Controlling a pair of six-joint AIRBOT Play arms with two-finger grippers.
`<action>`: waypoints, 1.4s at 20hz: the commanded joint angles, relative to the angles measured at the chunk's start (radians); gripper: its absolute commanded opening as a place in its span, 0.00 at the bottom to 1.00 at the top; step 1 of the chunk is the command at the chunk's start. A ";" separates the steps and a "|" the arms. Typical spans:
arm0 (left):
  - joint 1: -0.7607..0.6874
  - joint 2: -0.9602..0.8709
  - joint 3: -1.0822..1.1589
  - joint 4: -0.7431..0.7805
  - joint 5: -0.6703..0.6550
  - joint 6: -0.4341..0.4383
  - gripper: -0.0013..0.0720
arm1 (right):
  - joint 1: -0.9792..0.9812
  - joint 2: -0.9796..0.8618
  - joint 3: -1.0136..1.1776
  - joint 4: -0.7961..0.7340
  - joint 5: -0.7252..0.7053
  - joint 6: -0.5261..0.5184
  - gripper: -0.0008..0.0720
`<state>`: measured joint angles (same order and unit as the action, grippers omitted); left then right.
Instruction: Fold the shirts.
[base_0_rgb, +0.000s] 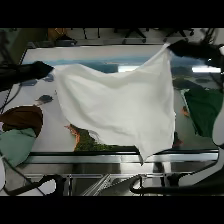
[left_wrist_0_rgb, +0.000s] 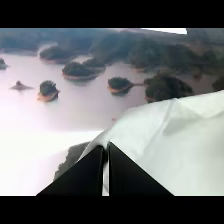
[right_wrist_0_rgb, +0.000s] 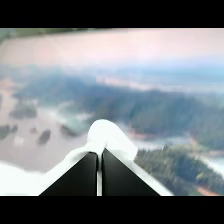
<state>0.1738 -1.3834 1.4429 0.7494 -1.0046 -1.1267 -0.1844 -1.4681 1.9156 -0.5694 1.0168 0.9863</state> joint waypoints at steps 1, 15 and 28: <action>-0.041 -0.183 -0.011 -0.012 0.113 0.065 0.04 | 0.036 -0.146 0.001 -0.091 0.000 0.042 0.04; 0.098 -0.107 0.002 0.219 -0.361 -0.139 0.91 | -0.167 0.101 -0.167 -0.623 0.470 0.371 0.57; -0.257 -0.103 -0.526 0.219 0.081 -0.131 0.88 | -0.261 0.302 -0.966 -0.456 0.330 0.346 0.57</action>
<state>-0.0055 -1.4479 0.9199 0.9619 -0.9859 -1.2572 -0.4469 -1.1759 1.0603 -1.1061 1.3987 1.3716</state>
